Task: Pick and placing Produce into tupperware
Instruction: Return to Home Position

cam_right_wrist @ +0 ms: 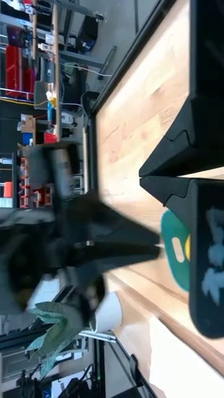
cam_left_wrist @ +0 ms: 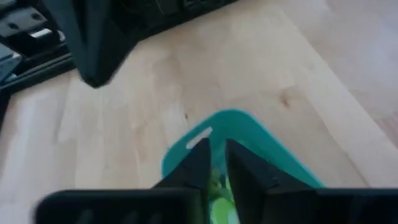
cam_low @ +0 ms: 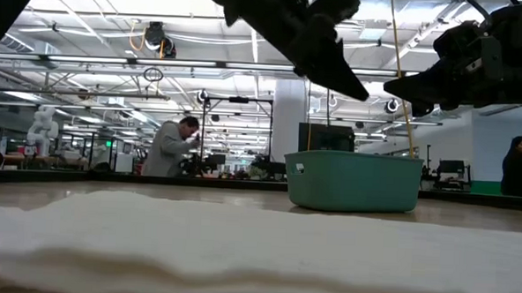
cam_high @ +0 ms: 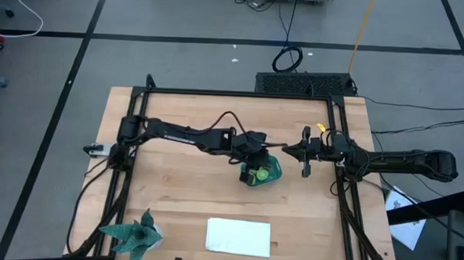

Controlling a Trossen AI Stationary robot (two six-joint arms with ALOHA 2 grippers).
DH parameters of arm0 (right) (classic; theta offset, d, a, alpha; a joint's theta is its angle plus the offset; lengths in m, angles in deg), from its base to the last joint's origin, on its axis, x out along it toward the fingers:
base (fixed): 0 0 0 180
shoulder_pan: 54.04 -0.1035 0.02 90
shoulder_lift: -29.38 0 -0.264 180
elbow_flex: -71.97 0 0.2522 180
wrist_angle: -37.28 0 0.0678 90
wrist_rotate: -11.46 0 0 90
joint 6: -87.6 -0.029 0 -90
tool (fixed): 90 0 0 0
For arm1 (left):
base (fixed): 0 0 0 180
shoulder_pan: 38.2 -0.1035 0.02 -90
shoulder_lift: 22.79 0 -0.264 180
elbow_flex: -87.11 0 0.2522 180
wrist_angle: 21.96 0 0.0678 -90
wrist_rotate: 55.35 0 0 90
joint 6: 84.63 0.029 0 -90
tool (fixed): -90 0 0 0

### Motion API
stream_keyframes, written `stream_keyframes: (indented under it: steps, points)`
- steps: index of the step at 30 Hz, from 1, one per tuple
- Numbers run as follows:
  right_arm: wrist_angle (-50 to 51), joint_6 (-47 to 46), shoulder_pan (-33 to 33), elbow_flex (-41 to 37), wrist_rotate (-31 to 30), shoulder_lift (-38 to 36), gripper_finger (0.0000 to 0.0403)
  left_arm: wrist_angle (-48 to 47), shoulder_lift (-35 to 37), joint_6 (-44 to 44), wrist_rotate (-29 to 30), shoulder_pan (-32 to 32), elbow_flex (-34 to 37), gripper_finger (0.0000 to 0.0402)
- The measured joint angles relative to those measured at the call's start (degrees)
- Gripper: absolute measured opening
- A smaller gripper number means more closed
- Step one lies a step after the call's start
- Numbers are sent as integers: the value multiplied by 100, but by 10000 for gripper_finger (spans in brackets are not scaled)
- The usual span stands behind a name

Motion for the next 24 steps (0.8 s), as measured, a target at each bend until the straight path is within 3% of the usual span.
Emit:
stream_keyframes:
  steps: [4, 14, 24]
  points:
    - [23, 4, -1, 0, 1, 0, 0, -247, 216, 47, 11, 1, -2, 7]
    - [30, -9, 0, -1, 1, 2, 0, -850, 750, 227, 561, 7, 40, 1]
    - [30, -9, 0, -1, 3, -3, 0, -557, 2492, 88, 1109, 28, 1049, 0]
